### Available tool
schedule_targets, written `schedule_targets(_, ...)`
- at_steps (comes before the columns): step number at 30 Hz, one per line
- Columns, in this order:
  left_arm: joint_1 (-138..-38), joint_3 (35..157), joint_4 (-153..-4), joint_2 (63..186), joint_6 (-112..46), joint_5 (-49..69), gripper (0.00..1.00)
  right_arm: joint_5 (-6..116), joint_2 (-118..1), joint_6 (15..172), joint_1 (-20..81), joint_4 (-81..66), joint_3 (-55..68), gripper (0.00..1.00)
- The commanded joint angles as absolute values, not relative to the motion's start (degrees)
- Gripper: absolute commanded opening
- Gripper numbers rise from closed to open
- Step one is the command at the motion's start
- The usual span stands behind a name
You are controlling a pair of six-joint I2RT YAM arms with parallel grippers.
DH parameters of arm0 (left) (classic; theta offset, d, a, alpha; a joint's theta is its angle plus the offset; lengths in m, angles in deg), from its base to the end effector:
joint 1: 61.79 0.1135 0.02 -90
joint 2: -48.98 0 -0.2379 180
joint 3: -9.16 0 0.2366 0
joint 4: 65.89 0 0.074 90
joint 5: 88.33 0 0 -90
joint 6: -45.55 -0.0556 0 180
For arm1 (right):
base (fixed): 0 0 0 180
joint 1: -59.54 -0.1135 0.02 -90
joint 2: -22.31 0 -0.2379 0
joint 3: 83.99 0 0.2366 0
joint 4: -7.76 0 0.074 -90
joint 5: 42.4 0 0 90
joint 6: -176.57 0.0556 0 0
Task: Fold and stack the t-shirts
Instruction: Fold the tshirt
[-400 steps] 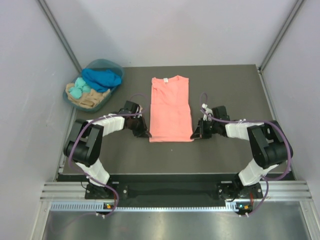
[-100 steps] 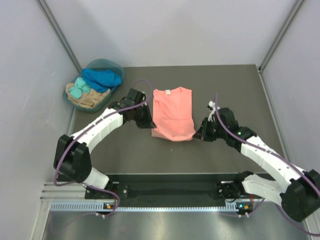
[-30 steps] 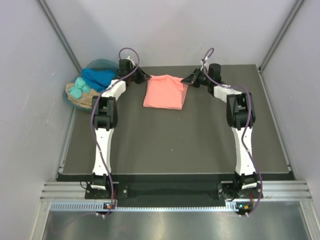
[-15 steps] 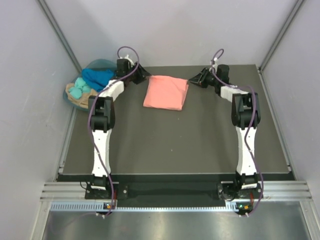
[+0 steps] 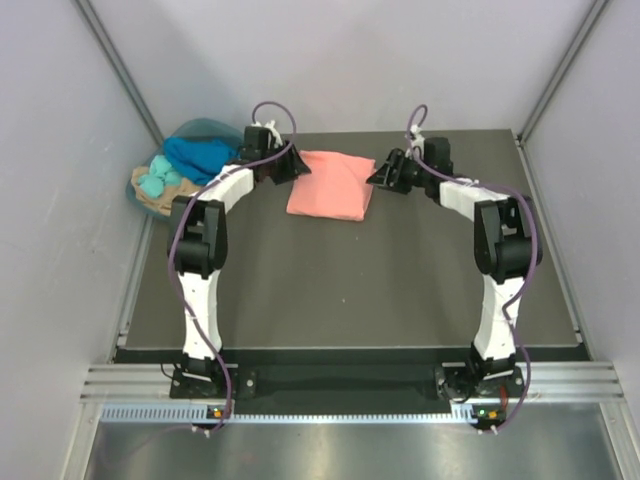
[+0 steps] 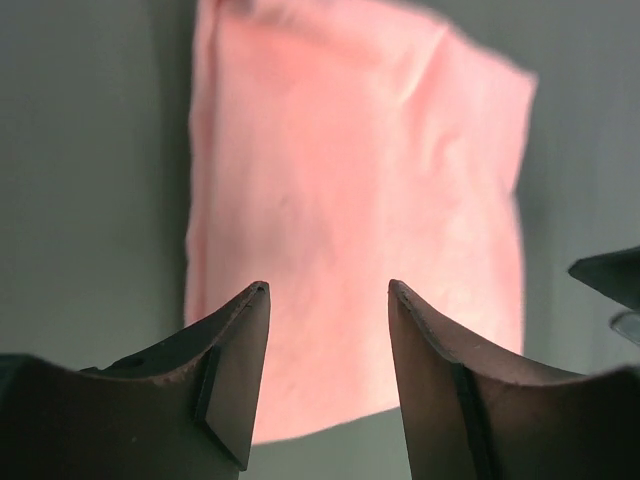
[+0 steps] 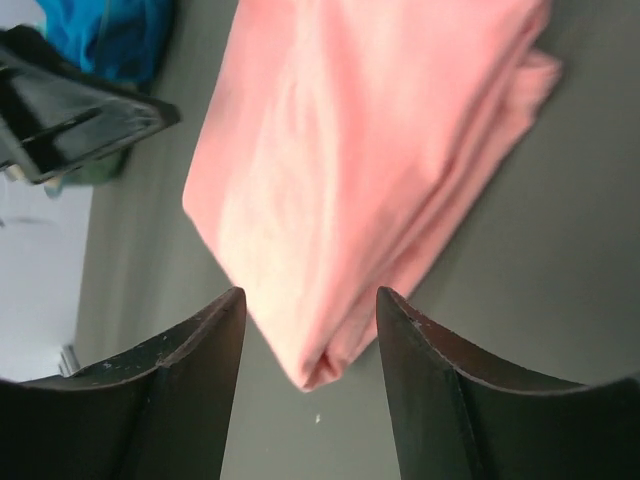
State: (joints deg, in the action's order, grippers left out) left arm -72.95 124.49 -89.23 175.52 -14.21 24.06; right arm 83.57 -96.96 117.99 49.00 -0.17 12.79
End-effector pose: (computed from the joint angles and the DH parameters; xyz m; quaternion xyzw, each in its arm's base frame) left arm 0.4835 -0.1170 0.1875 -0.0548 0.8713 -0.3221 0.3662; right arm 0.4438 0.1158 0.1703 -0.0013 0.8396 0.4194 0.3453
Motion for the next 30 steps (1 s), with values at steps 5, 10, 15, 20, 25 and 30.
schedule_targets(5,-72.25,121.94,-92.72,175.46,-16.68,24.87,0.55,77.58,-93.97,111.53,44.08,-3.15,8.93,0.61)
schedule_targets(10,-72.25,120.88,-91.57,177.21,-16.68,25.22,0.55,76.25,-95.02,112.93,43.46,-1.93,8.57,0.61)
schedule_targets(15,-72.25,120.88,-90.96,179.15,-15.98,26.97,0.54,77.39,-96.17,114.60,42.23,2.65,7.78,0.59)
schedule_targets(20,-72.25,120.18,-90.69,179.24,-15.36,27.24,0.54,78.27,-98.01,116.27,41.00,5.02,8.13,0.57)
schedule_targets(25,-72.34,118.43,-90.78,178.01,-13.70,25.85,0.54,78.01,-98.02,117.24,40.73,6.60,6.73,0.50)
schedule_targets(30,-72.33,117.98,-102.69,177.74,-9.74,21.09,0.53,76.95,-95.47,115.57,41.17,6.51,1.47,0.16)
